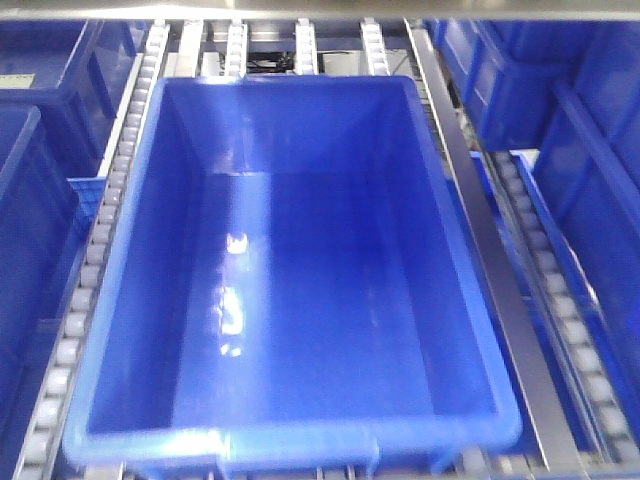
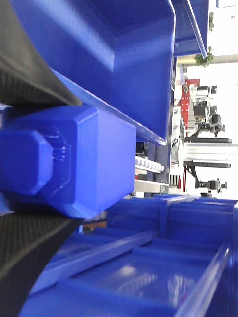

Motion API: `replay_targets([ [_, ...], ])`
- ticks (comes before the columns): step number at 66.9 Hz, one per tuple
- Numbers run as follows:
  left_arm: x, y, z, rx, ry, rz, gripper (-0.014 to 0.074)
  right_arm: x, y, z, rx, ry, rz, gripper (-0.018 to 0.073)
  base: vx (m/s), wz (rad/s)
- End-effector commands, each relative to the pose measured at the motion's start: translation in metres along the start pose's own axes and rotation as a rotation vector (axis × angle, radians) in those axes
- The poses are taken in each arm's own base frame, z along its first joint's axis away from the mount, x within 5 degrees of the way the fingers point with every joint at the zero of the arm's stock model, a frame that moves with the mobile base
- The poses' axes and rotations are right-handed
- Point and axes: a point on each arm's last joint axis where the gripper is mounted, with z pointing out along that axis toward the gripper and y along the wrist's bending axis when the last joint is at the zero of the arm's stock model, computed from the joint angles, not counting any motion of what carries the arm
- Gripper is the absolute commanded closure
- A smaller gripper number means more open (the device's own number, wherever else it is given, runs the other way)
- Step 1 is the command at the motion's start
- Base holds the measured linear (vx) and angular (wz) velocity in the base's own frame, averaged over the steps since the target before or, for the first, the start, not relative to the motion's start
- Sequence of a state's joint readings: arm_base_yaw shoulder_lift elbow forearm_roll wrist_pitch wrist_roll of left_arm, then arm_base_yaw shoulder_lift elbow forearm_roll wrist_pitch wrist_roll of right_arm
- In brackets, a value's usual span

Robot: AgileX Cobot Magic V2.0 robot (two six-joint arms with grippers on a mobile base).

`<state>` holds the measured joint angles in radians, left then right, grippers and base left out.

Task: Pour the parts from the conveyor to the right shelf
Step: 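Approach the shelf and stop facing an empty blue bin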

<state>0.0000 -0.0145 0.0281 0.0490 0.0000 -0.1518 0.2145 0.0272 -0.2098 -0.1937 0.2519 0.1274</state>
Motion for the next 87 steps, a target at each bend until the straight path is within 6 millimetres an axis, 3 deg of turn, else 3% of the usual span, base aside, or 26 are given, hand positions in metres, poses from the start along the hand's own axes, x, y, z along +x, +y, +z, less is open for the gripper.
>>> replay_targets([
  [1,0.0015,-0.0002,-0.0003,0.011,-0.06,-0.016,0.0603,-0.0146,0.0,-0.0009,-0.002,-0.09,-0.021,0.0564,0.22,0.11],
  [87,0.0015,-0.0002,-0.0003,0.011,-0.06,-0.016,0.0603,-0.0147,0.0001,-0.0009,-0.002,-0.091,-0.021,0.0564,0.07,0.04],
])
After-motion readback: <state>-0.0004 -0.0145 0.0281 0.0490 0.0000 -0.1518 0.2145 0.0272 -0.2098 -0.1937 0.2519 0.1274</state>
